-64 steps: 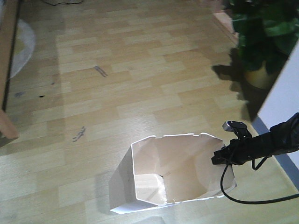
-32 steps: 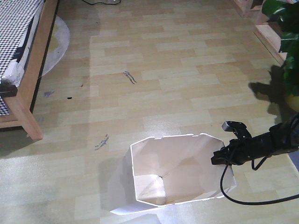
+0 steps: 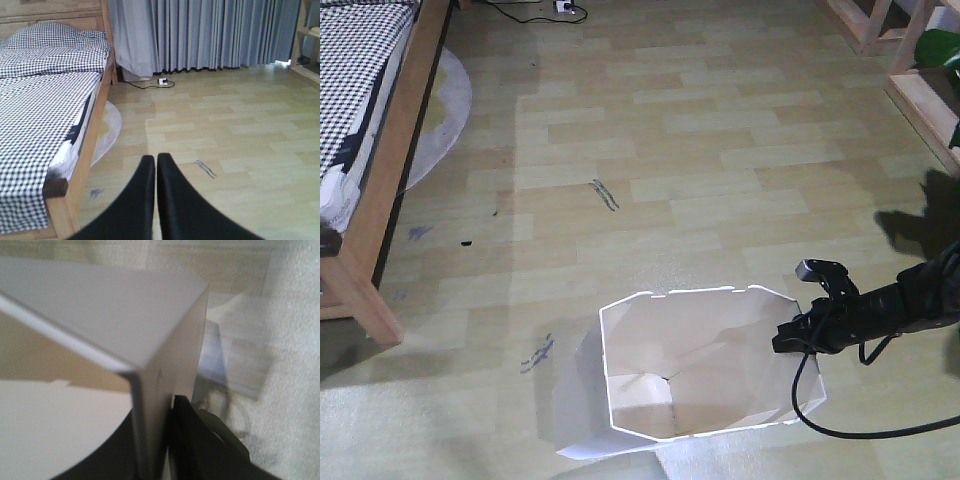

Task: Move trash bin to bedside with robot
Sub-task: 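Hold the bin in the right gripper while the base turns toward the bed, then carry the bin with the right gripper toward the bedside by the curtains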

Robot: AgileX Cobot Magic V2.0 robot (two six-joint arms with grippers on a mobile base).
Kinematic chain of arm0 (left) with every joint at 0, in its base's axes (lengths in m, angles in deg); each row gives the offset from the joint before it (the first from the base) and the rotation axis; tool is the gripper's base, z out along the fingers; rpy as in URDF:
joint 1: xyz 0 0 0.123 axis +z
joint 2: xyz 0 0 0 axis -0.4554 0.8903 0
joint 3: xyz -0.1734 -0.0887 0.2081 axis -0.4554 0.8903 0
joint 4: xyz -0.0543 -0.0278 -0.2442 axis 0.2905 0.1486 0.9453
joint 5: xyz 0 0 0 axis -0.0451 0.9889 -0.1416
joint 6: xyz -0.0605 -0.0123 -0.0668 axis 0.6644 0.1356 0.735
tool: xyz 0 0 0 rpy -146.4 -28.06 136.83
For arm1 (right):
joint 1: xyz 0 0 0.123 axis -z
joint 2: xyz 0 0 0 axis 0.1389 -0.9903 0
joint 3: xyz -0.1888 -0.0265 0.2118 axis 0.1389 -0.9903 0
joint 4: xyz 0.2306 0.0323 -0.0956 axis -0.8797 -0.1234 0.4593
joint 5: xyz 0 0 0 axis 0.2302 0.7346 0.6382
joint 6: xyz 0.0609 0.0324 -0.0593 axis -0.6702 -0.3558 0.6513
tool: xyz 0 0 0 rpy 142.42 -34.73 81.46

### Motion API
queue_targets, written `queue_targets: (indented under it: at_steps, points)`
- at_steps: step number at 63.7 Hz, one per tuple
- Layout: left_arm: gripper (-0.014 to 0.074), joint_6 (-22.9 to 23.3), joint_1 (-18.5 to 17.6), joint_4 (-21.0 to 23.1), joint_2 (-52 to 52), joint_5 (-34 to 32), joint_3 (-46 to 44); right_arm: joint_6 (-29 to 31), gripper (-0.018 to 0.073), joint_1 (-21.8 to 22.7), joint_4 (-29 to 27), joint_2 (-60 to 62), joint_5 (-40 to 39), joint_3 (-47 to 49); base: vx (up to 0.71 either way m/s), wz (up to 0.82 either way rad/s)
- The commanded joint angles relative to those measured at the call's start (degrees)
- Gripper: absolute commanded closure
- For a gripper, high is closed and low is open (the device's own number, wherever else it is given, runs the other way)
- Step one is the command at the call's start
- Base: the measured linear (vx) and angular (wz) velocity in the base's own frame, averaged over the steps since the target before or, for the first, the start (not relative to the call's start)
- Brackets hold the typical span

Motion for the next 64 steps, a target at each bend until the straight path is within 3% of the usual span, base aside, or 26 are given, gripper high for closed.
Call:
queue_targets:
  at_steps: [1,64]
  points:
    - [0.0603,0.0,0.02,0.24,-0.85,-4.05,1.08,-0.41,0.0566,0.31,-2.91,4.24,14.45,0.29,0.37,0.01]
    - [0.0603,0.0,0.02,0.24,-0.85,-4.05,1.08,-0.41,0.0566,0.31,-2.91,4.24,14.5,0.29,0.39,0.1]
